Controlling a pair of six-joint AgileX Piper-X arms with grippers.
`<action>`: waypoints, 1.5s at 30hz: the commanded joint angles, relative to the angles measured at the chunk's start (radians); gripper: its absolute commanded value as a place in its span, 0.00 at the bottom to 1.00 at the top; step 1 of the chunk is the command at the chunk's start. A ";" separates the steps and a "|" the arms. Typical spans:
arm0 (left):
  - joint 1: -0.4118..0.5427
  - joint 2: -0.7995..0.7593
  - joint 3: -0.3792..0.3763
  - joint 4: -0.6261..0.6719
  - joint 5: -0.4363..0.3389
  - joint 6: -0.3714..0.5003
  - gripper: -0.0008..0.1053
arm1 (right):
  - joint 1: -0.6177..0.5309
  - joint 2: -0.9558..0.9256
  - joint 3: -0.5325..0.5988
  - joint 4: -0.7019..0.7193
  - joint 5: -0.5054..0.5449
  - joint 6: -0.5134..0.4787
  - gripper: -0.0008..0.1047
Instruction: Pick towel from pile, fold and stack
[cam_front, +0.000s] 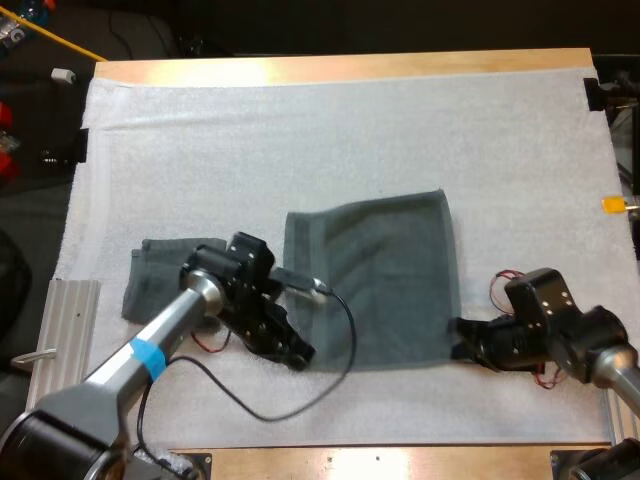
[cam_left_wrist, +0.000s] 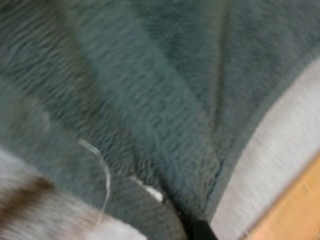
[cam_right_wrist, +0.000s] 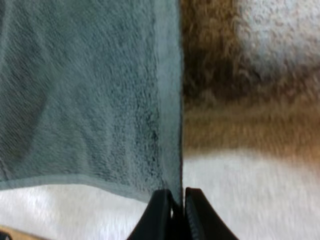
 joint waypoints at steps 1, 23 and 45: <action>-0.037 -0.030 0.003 0.034 -0.008 -0.001 0.01 | 0.000 -0.045 -0.001 0.063 -0.009 -0.016 0.01; 0.176 -0.074 0.003 -0.368 0.213 -0.308 0.01 | -0.002 -0.018 -0.001 -0.398 0.076 0.296 0.01; 0.271 0.095 0.003 -0.683 0.127 -0.368 0.01 | -0.002 0.249 -0.001 -0.850 0.382 0.510 0.01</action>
